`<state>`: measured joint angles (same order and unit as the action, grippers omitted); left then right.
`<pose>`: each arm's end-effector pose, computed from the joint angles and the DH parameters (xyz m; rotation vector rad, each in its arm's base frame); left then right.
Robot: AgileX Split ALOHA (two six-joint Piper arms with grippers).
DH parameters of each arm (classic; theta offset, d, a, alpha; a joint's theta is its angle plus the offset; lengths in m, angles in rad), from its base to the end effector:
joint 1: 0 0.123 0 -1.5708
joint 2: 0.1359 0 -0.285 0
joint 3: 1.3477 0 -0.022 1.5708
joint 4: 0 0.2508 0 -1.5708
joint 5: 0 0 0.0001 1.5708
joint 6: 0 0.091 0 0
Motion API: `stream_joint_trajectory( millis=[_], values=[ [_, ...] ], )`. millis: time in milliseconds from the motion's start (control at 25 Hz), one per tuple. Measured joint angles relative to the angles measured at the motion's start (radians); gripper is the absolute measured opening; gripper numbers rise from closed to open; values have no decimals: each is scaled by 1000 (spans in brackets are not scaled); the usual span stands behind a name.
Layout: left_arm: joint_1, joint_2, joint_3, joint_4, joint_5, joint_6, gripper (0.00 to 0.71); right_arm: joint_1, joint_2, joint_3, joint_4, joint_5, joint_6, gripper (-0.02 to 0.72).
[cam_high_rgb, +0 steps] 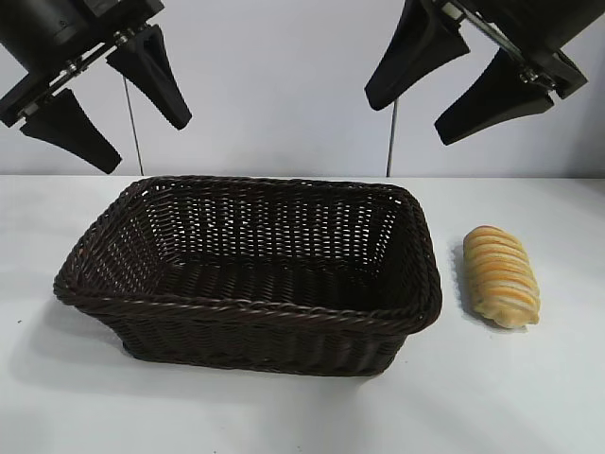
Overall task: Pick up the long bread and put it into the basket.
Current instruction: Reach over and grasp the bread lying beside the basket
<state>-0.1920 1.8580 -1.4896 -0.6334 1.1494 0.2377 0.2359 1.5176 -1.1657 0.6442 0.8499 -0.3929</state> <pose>0.3648 -0.1210 0.2598 0.2925 2.8499 -0.8734 0.2966 0.1136 0.2941 -0.3931 2.5373 0.7165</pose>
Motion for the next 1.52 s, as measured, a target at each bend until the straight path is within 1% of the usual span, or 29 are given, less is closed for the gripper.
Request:
stream_joint_trajectory(
  millis=[160, 240, 360, 560, 640, 720, 960, 1080, 1440, 1520],
  values=[
    [0, 0, 0, 0, 0, 1, 583, 0, 0, 0, -2, 1, 9, 559],
    [0, 0, 0, 0, 0, 1, 583, 0, 0, 0, -19, 2, 39, 559],
    [0, 0, 0, 0, -1, 1, 583, 0, 0, 0, -82, 6, 94, 559],
    [0, 0, 0, 0, -1, 3, 583, -11, 0, 0, -230, 16, 192, 559],
    [0, 0, 0, 0, -1, 3, 583, -39, 0, 0, -261, 17, 220, 559],
    [0, 0, 0, 0, -1, 3, 583, -90, 0, 0, -280, 19, 248, 559],
    [0, 0, 0, 0, -1, 3, 583, -260, 0, 0, -294, 36, 274, 559],
    [0, 0, 0, 0, -1, 3, 583, -309, 0, 0, -296, 44, 277, 559],
    [0, 0, 0, 0, -2, 3, 583, -320, 67, 0, -294, 40, 296, 559],
    [0, 0, 0, 0, -2, 3, 583, -320, 105, 0, -287, 26, 296, 559]
  ],
)
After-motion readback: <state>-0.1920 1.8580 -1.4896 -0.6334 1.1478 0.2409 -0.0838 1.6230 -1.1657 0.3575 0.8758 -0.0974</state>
